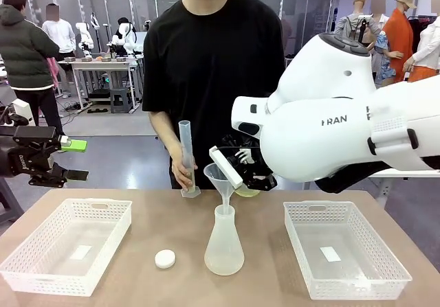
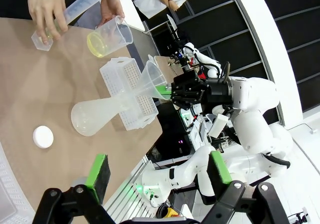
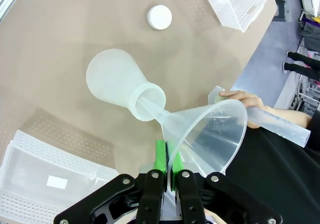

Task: Prepare the solutions needed for the experiment.
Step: Pick up the Plastic Funnel and insert it into the Big flask.

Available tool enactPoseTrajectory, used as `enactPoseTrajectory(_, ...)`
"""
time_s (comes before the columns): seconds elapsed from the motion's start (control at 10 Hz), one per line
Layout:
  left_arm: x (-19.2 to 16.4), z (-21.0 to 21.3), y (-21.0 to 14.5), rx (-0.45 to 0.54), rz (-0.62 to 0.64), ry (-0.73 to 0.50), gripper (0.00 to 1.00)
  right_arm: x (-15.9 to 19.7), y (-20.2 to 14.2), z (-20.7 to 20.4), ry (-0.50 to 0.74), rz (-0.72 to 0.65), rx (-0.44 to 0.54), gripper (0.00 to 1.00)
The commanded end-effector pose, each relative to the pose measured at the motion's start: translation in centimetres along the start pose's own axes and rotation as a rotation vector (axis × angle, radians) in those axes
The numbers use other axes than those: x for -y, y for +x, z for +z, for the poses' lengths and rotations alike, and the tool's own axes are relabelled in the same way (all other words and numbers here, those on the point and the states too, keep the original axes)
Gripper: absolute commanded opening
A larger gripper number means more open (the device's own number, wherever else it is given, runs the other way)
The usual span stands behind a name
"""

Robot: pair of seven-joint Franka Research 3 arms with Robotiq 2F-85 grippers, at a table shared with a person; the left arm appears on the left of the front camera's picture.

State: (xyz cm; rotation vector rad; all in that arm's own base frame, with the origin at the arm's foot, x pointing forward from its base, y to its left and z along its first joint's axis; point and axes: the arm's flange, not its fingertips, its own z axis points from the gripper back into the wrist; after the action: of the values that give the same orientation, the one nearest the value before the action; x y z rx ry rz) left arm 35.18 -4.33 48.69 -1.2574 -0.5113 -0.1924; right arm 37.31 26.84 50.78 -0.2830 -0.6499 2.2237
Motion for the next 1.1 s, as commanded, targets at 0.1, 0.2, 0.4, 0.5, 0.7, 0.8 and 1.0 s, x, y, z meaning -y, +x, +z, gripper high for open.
enactPoseTrajectory(0.1,0.0,-0.2,0.1,0.014,-0.018,-0.024,1.0,-0.2,-0.7,-1.3,-0.014,0.02,0.054,0.04)
enactPoseTrajectory(0.2,0.0,-0.2,0.1,0.014,-0.018,-0.024,1.0,-0.3,-0.7,-1.7,-0.007,0.023,0.056,0.04)
enactPoseTrajectory(0.4,0.0,-0.2,0.1,0.014,-0.018,-0.024,1.0,-0.5,-0.7,-2.0,0.005,0.017,0.058,0.04)
enactPoseTrajectory(0.5,0.0,-0.2,0.1,0.014,-0.018,-0.024,1.0,-0.6,-0.7,-2.1,0.007,0.016,0.059,0.04)
enactPoseTrajectory(0.7,0.0,-0.2,0.1,0.014,-0.018,-0.024,1.0,-0.7,-0.7,-2.5,0.012,0.023,0.062,0.04)
enactPoseTrajectory(0.8,0.0,-0.2,0.1,0.014,-0.018,-0.024,1.0,-0.8,-0.7,-2.6,0.017,0.023,0.064,0.04)
enactPoseTrajectory(1.0,0.0,-0.2,0.1,0.014,-0.018,-0.024,1.0,-0.9,-0.6,-2.7,0.025,0.025,0.054,0.22)
